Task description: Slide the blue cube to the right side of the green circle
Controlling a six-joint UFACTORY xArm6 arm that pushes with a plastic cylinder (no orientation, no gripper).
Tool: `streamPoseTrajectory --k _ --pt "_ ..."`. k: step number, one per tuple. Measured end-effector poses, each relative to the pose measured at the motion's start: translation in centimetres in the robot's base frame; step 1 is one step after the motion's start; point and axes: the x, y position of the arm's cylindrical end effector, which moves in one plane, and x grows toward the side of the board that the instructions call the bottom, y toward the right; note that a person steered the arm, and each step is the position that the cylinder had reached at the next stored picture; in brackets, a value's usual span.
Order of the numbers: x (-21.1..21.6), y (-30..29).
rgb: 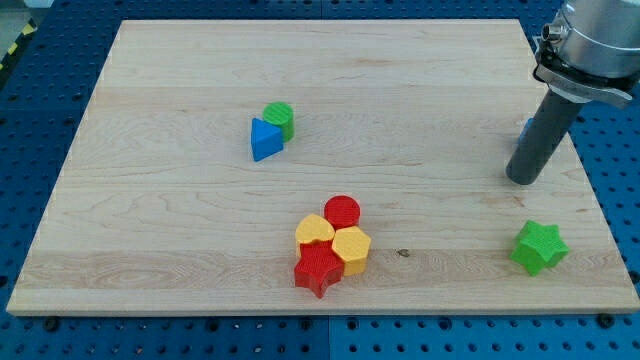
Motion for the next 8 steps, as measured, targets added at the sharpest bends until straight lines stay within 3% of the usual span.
streamPoseTrajectory --k 2,3,4,5,7,8 --pt "0.2 0.2" --pt "1.9 3.5" --pt "2.0 11.3" --pt "1.8 12.6" --pt "-7.0 12.6" --pt "-7.2 12.6"
